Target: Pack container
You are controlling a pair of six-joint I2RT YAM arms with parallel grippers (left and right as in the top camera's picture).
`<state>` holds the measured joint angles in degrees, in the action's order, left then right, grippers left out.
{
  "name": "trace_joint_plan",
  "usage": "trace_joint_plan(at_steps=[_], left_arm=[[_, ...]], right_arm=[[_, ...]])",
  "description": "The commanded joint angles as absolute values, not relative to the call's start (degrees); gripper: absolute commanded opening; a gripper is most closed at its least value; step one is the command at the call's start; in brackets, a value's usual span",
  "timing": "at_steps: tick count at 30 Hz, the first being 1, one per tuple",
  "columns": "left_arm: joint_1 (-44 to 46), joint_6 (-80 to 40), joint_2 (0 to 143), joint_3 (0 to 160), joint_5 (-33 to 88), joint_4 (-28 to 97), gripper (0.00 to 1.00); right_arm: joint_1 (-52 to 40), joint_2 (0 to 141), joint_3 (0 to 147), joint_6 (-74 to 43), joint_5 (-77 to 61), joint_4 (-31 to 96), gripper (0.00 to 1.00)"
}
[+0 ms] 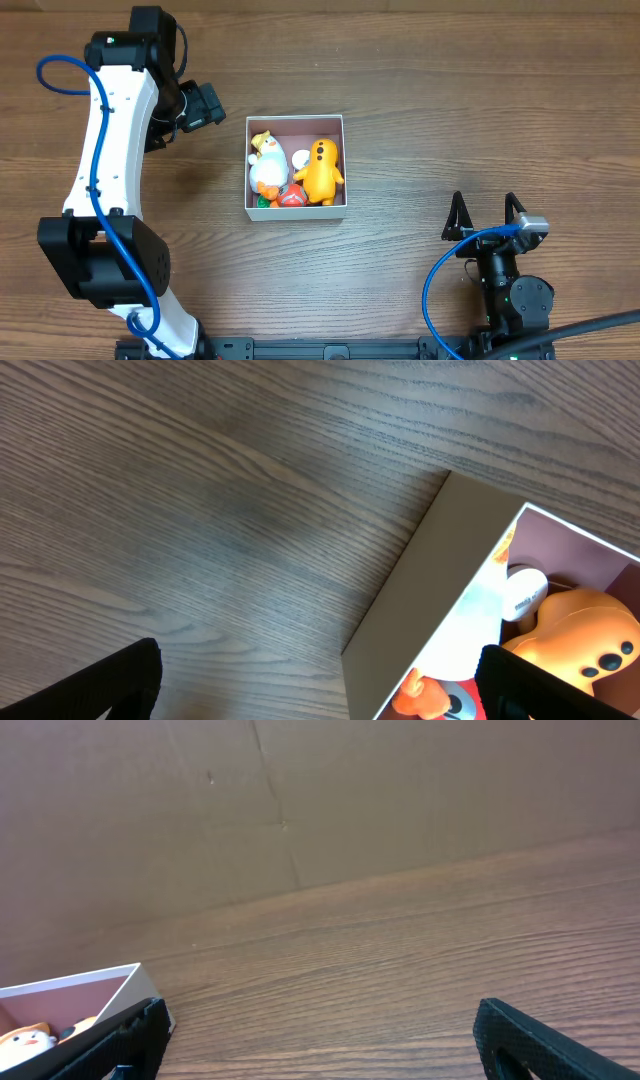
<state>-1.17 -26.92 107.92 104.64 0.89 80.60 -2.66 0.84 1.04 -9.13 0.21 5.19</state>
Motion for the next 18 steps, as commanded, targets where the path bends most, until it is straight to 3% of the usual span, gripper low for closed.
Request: trace_joint_plan(at_steps=[1,7,18], left_arm=[[-1.1,-27.7,107.2,105.9,1.3,80.5,1.00],[2.0,-27.7,97.2,105.9,1.3,80.5,1.00],[10.3,-27.7,65.9,105.9,1.3,80.6,1.00]], right_arm=[[-2.4,0.2,0.4,-8.9,-0.1,4.8,1.00],[-2.4,0.2,0.4,-8.9,-0.1,4.8,1.00],[-2.4,0.2,0.4,-8.9,-0.2,4.8,1.00]])
